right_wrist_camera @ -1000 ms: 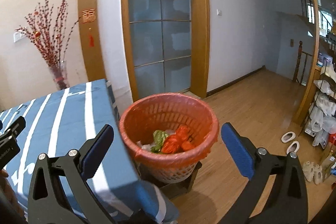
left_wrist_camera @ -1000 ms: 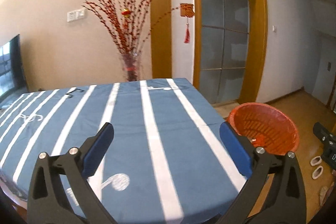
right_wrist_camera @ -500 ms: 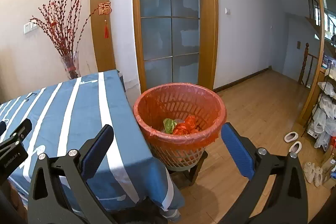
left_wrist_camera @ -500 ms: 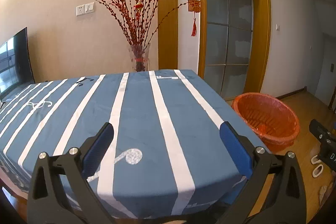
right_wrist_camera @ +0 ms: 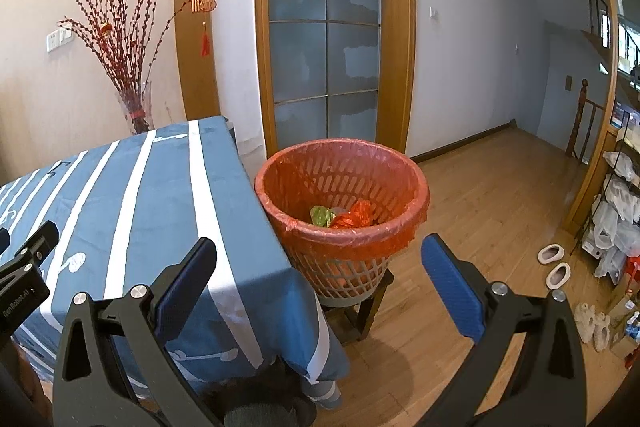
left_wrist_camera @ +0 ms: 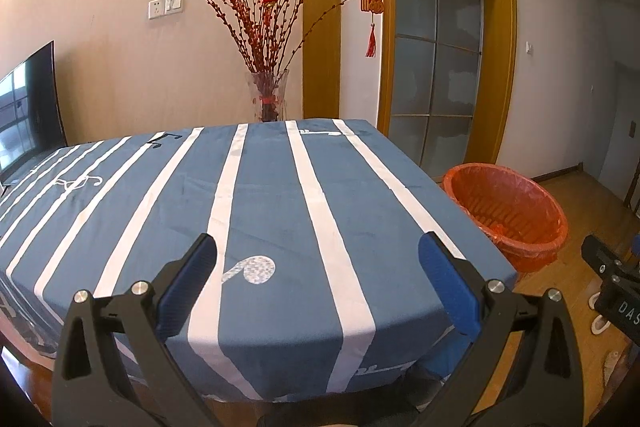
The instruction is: Collect trash
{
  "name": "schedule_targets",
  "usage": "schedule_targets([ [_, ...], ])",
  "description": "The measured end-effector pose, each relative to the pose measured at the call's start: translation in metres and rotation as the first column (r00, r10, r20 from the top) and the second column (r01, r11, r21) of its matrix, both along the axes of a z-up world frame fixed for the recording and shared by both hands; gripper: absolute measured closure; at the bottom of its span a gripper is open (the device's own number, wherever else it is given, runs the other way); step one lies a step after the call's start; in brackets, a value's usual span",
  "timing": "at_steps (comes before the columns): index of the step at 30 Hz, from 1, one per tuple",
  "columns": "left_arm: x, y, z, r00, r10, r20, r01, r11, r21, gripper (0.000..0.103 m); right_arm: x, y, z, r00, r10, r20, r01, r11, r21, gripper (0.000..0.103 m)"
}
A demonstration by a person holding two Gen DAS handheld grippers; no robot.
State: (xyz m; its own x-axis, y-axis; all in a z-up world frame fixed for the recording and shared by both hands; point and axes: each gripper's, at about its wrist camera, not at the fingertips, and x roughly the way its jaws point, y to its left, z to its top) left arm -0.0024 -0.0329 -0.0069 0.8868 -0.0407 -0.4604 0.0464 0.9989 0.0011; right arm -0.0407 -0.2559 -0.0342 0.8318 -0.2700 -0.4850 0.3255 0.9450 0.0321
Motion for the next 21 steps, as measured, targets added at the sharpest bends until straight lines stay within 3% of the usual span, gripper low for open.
schedule_targets([
  [21,-0.0033,-0.0022,-0.0003,1.0,-0.002,-0.004,0.002,1.0,0.0,0.004,-0.0033,-0.0006,-0.0035,1.0,0.01,-0.009,-0.009,1.0,0.017,0.002],
])
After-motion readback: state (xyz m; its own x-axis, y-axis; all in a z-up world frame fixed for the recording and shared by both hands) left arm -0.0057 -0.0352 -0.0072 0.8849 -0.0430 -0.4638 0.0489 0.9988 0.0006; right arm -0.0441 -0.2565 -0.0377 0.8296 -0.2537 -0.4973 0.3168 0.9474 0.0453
